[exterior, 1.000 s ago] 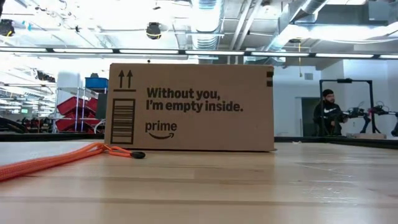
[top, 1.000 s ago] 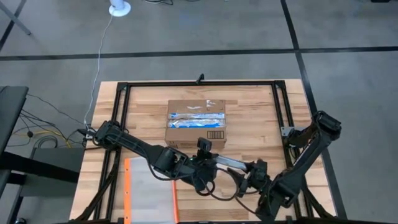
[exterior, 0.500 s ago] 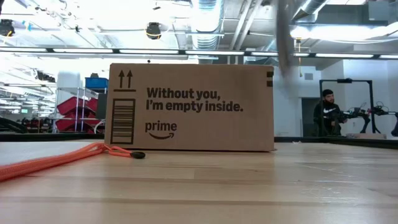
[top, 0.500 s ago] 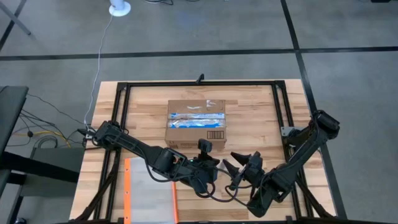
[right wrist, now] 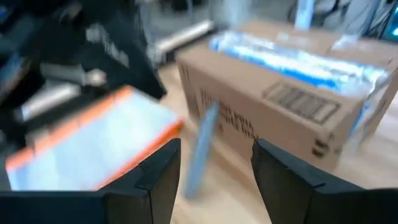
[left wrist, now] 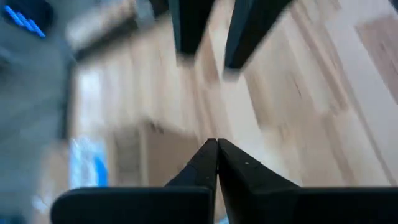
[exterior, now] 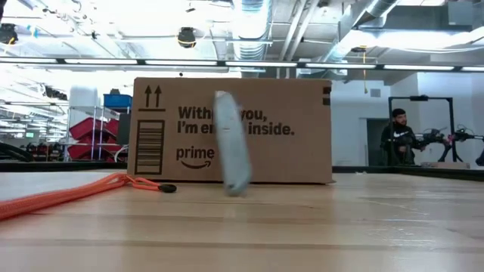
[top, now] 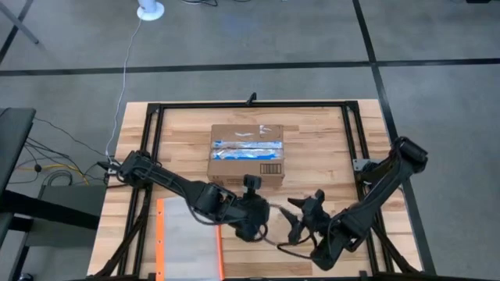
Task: Unpack boxes
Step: Open the cardboard box with the silver cutter
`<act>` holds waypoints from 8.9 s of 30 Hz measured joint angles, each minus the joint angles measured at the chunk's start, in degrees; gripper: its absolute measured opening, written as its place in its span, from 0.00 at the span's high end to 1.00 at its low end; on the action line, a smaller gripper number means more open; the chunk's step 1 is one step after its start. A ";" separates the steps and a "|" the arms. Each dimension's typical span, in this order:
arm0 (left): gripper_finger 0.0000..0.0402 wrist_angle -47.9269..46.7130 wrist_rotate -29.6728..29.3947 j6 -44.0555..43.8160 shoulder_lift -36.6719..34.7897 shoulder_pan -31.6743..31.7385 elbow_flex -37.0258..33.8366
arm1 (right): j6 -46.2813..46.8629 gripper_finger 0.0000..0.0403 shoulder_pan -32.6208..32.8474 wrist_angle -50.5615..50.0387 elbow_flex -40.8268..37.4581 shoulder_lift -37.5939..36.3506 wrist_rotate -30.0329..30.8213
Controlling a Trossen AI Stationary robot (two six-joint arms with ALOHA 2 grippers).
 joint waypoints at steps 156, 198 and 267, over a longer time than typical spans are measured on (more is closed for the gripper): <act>0.71 28.24 10.16 -30.16 -12.15 3.55 -31.14 | 14.66 0.58 7.37 -18.87 -2.27 -1.54 -13.72; 0.71 71.22 26.26 -15.83 -16.63 21.88 -34.18 | -3.27 0.58 -10.91 -1.67 -0.68 -1.43 24.34; 0.71 78.78 60.42 -13.69 -20.11 28.06 -34.14 | -68.65 0.58 -12.44 43.48 -0.22 -15.69 8.81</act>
